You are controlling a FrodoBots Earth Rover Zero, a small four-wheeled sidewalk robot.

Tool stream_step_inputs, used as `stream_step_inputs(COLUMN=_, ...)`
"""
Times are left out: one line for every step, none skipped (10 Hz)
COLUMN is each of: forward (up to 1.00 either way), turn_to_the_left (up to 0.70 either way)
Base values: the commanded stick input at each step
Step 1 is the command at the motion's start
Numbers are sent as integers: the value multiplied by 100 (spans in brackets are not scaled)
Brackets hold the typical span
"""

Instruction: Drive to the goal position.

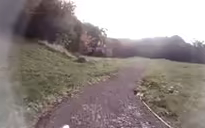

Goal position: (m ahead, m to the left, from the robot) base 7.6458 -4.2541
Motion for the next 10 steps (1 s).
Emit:
stream_step_inputs(forward=85, turn_to_the_left=-20)
stream_step_inputs(forward=85, turn_to_the_left=-26)
stream_step_inputs(forward=85, turn_to_the_left=-32)
stream_step_inputs(forward=85, turn_to_the_left=-34)
stream_step_inputs(forward=85, turn_to_the_left=-34)
stream_step_inputs(forward=85, turn_to_the_left=-25)
stream_step_inputs(forward=85, turn_to_the_left=-14)
stream_step_inputs(forward=85, turn_to_the_left=-1)
stream_step_inputs(forward=85, turn_to_the_left=-8)
stream_step_inputs(forward=85, turn_to_the_left=-18)
